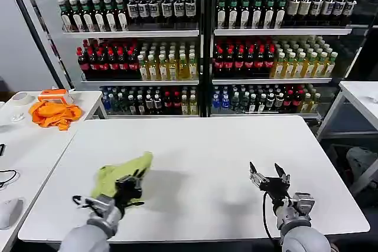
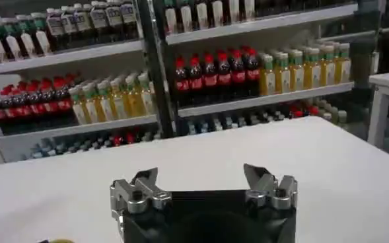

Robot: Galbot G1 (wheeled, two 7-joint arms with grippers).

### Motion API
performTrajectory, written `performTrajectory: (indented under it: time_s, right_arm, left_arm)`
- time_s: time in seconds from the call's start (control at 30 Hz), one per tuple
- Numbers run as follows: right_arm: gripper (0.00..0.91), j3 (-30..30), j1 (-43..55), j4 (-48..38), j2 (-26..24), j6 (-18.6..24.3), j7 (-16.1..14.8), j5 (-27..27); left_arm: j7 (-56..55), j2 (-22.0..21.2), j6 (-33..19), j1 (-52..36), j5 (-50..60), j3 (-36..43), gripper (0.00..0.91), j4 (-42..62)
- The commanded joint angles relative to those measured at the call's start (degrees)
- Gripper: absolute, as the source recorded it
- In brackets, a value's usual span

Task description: Fold and organize the clothes.

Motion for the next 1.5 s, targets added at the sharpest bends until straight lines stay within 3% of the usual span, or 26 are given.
performTrajectory:
  time_s: [0.03, 0.1, 0.17, 0.2, 0.23, 0.5, 0.73, 1.03, 1.23, 1.5]
  right_arm:
    - [0.907, 0.29, -0.42, 0.11, -0.08, -0.33, -0.07, -0.38]
    - [0.907, 0.35, -0.43, 0.05, -0.3, -0.48, -0.14, -0.33]
    - [0.907, 0.36, -0.4, 0.02, -0.52, -0.63, -0.22, -0.3]
    - [0.907, 0.34, -0.35, 0.03, -0.58, -0.72, -0.23, -0.28]
    - [0.907, 0.3, -0.26, 0.0, -0.68, -0.78, -0.26, -0.23]
    - [0.907, -1.73, 2.16, -1.25, -1.05, -1.92, -0.45, 0.81]
    - [0.907, -8.15, 8.13, -3.1, -0.25, -3.99, 0.13, 4.35]
    - [0.907, -21.76, 21.56, -12.26, 4.12, -7.43, 3.69, 14.87]
    - [0.907, -25.75, 25.67, -16.08, 4.21, -8.67, 4.36, 22.77]
    - [0.907, -28.9, 27.02, -19.63, 5.52, -8.8, 5.57, 23.93]
  left_arm:
    - [1.41, -6.12, -0.31, -13.05, 3.85, 16.32, 0.02, 9.82]
    - [1.52, -7.68, -0.53, -14.4, 3.66, 17.95, 0.02, 11.08]
    - [1.59, -9.77, -0.78, -16.86, 3.64, 19.8, 0.222, 12.67]
    - [1.51, -10.46, -1.44, -17.45, 3.62, 20.43, 0.715, 13.6]
    - [1.47, -11.41, -2.49, -18.32, 3.67, 20.84, 0.907, 14.51]
    - [0.92, -13.9, -11.58, -17.25, 0.83, 19.03, 0.907, 14.76]
    - [-1.04, -12.58, -15.08, -10.13, -8.31, 7.0, 0.907, 7.55]
    - [-2.33, -10.97, -15.14, 0.05, -9.9, -5.24, 0.907, 1.63]
    - [-2.19, -11.64, -15.54, 3.28, -9.93, -7.51, 0.907, -0.05]
    - [-2.1, -13.17, -15.76, 4.36, -9.6, -7.94, 0.907, -0.67]
